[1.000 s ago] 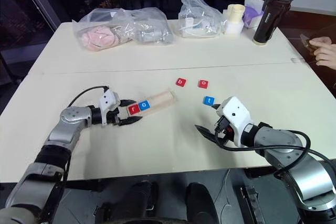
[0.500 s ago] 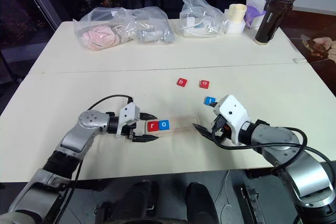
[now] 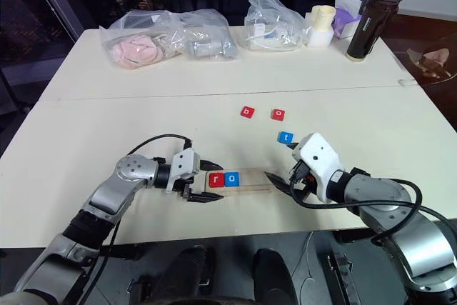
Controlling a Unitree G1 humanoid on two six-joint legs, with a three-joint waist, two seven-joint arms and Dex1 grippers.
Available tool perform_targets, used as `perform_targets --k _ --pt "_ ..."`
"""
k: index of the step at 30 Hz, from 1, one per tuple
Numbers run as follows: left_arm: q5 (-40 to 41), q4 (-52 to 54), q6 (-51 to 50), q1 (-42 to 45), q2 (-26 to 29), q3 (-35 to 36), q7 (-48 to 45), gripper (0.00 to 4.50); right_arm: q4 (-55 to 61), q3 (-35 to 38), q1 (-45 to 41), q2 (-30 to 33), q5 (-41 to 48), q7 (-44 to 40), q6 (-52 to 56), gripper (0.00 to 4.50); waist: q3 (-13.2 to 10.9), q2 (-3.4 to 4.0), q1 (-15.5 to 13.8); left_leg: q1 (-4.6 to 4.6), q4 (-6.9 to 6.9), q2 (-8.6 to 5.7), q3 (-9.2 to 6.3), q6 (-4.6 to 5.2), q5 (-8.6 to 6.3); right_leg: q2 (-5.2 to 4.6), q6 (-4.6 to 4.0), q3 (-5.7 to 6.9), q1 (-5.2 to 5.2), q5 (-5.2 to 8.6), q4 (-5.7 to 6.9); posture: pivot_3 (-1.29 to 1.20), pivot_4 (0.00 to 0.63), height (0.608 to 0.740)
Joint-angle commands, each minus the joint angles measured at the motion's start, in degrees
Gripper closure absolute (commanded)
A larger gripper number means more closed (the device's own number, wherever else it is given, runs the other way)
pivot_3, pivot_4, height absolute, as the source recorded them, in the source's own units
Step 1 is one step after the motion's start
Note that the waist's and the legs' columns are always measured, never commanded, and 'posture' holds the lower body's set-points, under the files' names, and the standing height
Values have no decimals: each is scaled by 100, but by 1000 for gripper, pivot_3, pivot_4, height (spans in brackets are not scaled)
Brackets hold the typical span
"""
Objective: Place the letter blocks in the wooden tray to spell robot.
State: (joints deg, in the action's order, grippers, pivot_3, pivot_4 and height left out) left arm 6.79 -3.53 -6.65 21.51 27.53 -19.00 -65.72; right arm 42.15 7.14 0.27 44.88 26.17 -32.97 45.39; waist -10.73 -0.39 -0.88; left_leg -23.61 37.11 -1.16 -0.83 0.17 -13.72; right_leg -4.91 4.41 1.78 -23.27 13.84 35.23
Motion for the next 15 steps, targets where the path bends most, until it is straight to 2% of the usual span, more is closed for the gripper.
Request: perform_targets --k 1,15 --pt "-161 167 113 -143 53 -167 39 1364 179 87 -27 -28 44 19 -41 0 0 0 1 0 0 0 0 0 0 0 0 0 0 0 0 0 150 740" --pt "-354 268 285 -402 63 -198 365 1364 107 -16 -120 -44 -11 6 -90 0 0 1 -3 1 1 0 0 0 0 1 0 0 1 0 0 0 150 740"
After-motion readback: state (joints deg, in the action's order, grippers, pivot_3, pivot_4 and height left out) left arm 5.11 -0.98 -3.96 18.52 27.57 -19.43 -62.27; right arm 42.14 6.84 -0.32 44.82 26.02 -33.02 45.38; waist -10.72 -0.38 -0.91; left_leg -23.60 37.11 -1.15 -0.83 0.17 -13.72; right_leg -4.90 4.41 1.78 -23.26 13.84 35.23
